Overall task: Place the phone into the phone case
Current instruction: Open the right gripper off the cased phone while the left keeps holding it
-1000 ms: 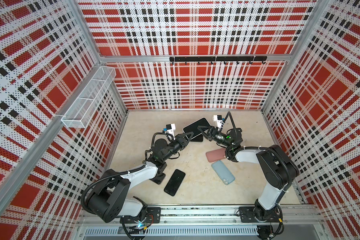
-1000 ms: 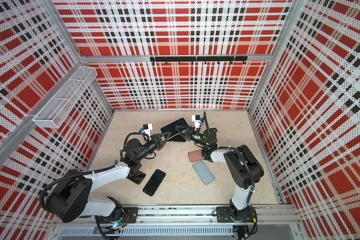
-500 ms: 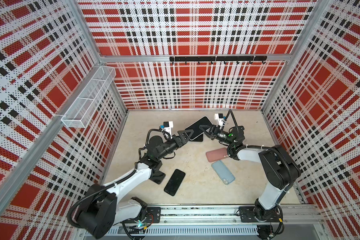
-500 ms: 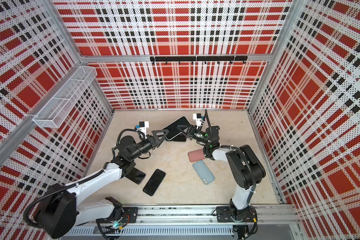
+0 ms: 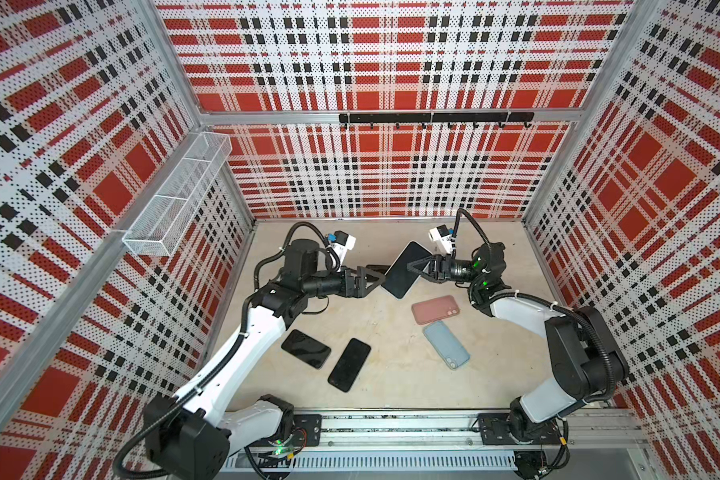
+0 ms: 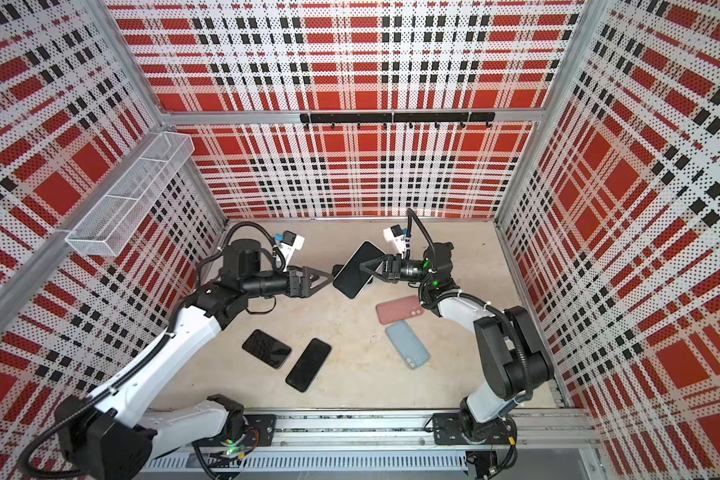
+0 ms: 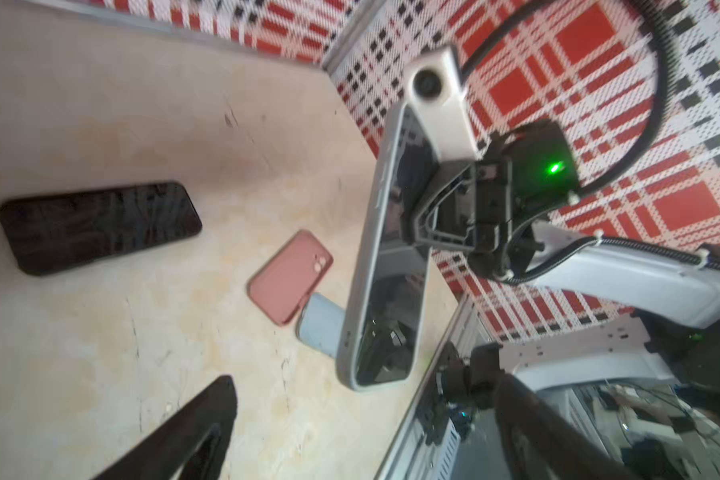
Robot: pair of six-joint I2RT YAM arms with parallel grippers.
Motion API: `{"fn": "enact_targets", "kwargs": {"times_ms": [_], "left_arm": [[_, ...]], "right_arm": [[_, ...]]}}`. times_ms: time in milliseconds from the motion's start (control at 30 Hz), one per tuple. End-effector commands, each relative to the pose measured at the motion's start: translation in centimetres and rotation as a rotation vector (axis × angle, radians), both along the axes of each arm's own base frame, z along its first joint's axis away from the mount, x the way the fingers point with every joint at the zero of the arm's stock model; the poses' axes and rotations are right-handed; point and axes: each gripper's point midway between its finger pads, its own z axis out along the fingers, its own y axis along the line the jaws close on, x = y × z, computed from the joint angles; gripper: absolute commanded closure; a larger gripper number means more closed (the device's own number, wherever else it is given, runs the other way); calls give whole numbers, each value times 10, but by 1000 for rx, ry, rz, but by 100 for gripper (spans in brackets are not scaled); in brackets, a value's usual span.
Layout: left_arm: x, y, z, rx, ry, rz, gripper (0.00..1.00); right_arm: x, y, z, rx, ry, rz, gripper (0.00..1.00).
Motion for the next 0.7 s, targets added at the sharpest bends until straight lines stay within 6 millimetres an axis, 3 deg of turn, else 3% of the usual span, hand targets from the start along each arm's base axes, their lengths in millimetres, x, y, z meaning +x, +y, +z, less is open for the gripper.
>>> {"fn": "enact_targets", "kwargs": {"times_ms": [0, 100, 333, 667], "left_arm": [[-24, -11, -9, -6, 35, -139, 7], [-25, -22, -11, -43, 55, -182, 14], [-24, -43, -16, -87, 81, -230, 41], [-20, -51, -17, -119, 109, -234, 81]], "right_arm": [[-17, 0, 22, 11, -111, 65, 100], [-21, 3, 21, 9, -110, 86, 100], [-22, 5, 18, 7, -105, 96, 100], [-21, 7, 17, 28, -102, 112, 100]]}}
